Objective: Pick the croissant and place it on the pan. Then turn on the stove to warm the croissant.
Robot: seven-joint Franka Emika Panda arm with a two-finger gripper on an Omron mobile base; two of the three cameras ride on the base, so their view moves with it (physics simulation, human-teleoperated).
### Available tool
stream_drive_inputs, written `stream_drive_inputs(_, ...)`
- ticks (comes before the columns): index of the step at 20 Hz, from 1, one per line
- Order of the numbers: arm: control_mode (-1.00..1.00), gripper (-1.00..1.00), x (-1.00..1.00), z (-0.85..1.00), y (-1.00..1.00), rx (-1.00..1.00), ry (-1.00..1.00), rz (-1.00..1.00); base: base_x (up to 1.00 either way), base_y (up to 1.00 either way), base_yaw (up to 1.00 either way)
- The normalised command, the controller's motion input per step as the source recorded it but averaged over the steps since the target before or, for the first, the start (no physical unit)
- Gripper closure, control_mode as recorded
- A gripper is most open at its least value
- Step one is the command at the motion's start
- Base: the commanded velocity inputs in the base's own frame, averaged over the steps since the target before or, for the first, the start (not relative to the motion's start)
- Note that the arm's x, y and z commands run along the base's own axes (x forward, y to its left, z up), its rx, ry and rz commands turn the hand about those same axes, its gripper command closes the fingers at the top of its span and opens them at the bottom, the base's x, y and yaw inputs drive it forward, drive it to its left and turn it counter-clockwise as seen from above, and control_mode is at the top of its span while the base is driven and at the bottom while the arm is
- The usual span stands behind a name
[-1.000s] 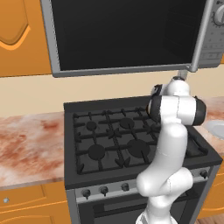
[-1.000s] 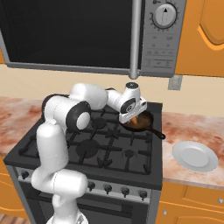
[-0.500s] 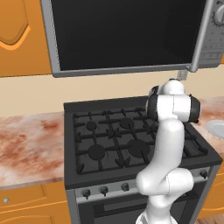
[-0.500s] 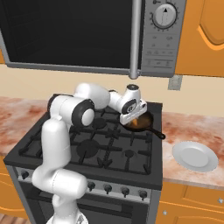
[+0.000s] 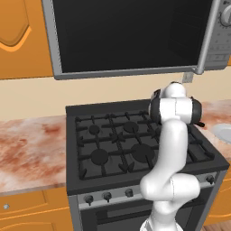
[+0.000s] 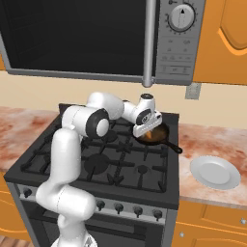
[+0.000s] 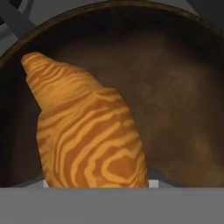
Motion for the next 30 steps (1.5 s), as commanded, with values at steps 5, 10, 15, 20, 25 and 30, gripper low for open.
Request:
stream_drive_inputs(5, -1.0, -1.0, 0.02, 0.0, -0.03, 0.0, -0.04, 0.0, 0.0, 0.0, 0.0)
stream_drive_inputs(10, -1.0, -1.0, 0.0, 0.0, -0.01, 0.0, -0.14, 0.0, 0.0, 0.0, 0.0)
stream_drive_inputs(15, -1.0, -1.0, -0.02, 0.09, 0.0, 0.0, -0.22, 0.0, 0.0, 0.0, 0.0)
stream_drive_inputs(20, -1.0, -1.0, -0.36, 0.37, -0.14, 0.02, -0.35, 0.0, 0.0, 0.0, 0.0)
stream_drive_inputs(25, -1.0, -1.0, -0.43, 0.44, -0.22, 0.05, -0.33, -0.01, 0.0, 0.0, 0.0)
stream_drive_inputs(30, -1.0, -1.0, -0.35, 0.65, -0.28, 0.14, -0.15, -0.01, 0.0, 0.0, 0.0)
